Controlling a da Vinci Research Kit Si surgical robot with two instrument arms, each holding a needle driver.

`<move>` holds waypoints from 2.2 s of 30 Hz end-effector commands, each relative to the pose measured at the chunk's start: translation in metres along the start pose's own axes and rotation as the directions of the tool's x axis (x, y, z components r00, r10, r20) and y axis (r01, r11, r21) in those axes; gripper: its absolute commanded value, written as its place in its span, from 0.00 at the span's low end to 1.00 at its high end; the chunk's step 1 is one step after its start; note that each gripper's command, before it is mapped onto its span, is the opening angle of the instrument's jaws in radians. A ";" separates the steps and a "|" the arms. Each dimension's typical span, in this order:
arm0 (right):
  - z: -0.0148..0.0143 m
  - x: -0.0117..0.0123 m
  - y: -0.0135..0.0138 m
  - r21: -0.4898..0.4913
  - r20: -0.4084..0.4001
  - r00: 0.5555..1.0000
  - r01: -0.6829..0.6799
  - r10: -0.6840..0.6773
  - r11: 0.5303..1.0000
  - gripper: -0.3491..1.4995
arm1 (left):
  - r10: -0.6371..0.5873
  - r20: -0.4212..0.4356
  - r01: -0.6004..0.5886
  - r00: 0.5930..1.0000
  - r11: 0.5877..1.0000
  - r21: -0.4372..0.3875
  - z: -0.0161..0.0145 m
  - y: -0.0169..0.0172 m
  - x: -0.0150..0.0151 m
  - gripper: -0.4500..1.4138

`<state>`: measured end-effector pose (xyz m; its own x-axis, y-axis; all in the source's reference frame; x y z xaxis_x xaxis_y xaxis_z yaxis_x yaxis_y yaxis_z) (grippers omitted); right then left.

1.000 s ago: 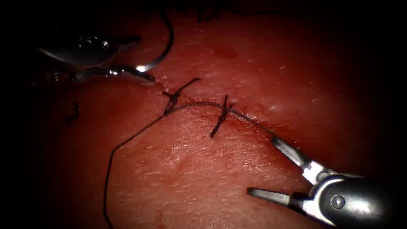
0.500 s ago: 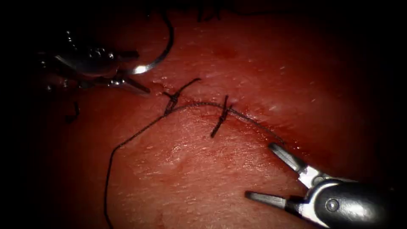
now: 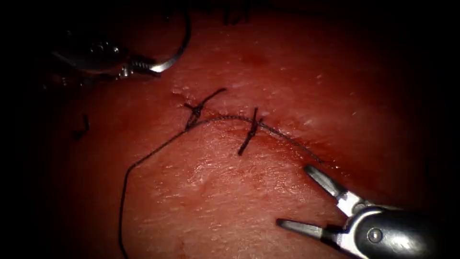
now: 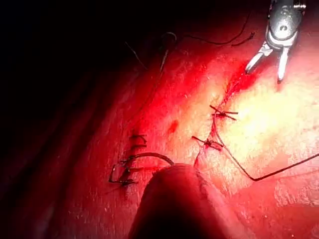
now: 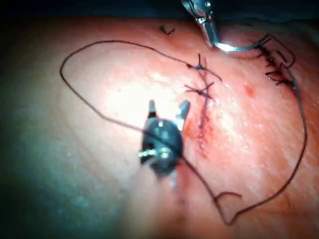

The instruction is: Wound Closure

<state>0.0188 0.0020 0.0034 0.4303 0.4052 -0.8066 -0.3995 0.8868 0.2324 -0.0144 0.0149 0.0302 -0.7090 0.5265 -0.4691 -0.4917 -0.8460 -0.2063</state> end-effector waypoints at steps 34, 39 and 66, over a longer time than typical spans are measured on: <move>-0.0044 0.0028 0.0039 0.303 -0.092 0.867 -0.444 0.490 0.843 0.86 | 0.528 -0.099 -0.453 0.844 0.799 0.396 -0.0071 0.0167 0.0071 0.00; -0.0043 0.0029 0.0042 0.302 -0.073 0.857 -0.468 0.509 0.831 0.87 | 0.567 -0.087 -0.485 0.819 0.766 0.423 -0.0061 0.0181 0.0076 0.00; -0.0005 0.0058 0.0070 0.287 -0.021 0.840 -0.514 0.541 0.809 0.89 | 0.702 -0.051 -0.572 0.710 0.618 0.540 -0.0053 0.0195 0.0084 0.00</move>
<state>0.0175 0.0107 -0.0005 0.1280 0.8159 -0.5638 -0.3140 0.5726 0.7573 -0.0268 0.0024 0.0175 -0.8236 -0.2253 -0.5204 -0.1696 -0.7778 0.6052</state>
